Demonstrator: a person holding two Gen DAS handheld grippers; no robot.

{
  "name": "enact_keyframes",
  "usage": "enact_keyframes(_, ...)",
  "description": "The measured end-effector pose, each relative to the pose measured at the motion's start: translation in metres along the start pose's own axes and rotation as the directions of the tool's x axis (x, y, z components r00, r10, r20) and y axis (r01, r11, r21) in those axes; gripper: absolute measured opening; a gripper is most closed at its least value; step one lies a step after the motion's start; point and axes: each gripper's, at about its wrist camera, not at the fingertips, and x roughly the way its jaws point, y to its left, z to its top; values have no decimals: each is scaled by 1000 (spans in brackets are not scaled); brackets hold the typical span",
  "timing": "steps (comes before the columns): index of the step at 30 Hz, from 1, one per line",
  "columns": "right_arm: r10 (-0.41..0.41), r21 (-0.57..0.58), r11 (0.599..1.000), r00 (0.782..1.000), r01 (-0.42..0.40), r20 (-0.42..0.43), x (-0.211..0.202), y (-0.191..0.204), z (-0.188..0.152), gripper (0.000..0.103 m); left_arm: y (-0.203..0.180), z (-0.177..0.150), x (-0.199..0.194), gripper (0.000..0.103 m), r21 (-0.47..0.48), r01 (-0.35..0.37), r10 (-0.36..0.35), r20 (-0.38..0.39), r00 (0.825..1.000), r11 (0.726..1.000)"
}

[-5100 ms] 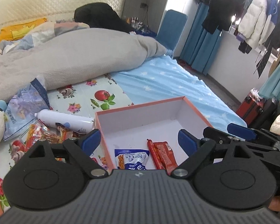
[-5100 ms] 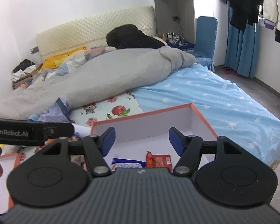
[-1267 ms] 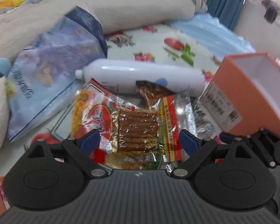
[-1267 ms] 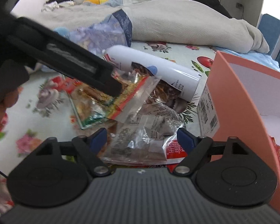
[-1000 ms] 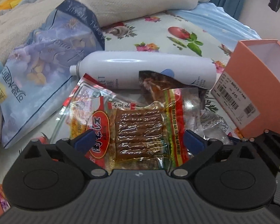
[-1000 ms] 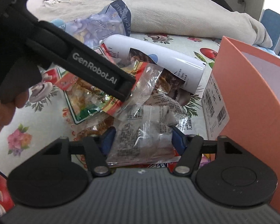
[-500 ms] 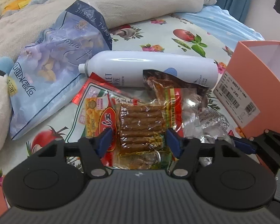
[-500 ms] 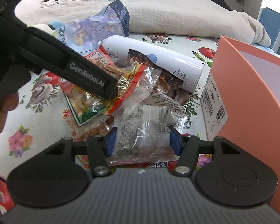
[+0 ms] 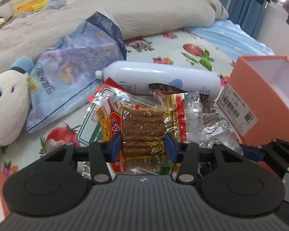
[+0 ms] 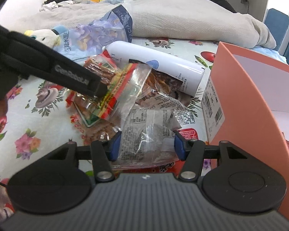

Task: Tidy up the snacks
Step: 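Grasp the sausage-stick packet with the left tool while the right tool grips a clear bag, then lift the sausage-stick packet and clear bag and carry both over the box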

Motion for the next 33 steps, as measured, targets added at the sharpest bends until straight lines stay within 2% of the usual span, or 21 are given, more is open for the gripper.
enact_keyframes(14, 29, -13, 1000, 999, -28, 23, -45, 9, -4, 57, 11, -33, -73, 54, -187, 30, -17, 68, 998, 982)
enact_keyframes(24, 63, 13, 998, 997, -64, 49, -93, 5, -4, 57, 13, -67, -125, 54, -263, 1, 18, 69, 997, 965)
enact_keyframes(33, 90, 7, 996, 996, -90, 24, -127, 11, -12, 57, 11, -101, -161, 54, -342, -3, 22, 53, 998, 940)
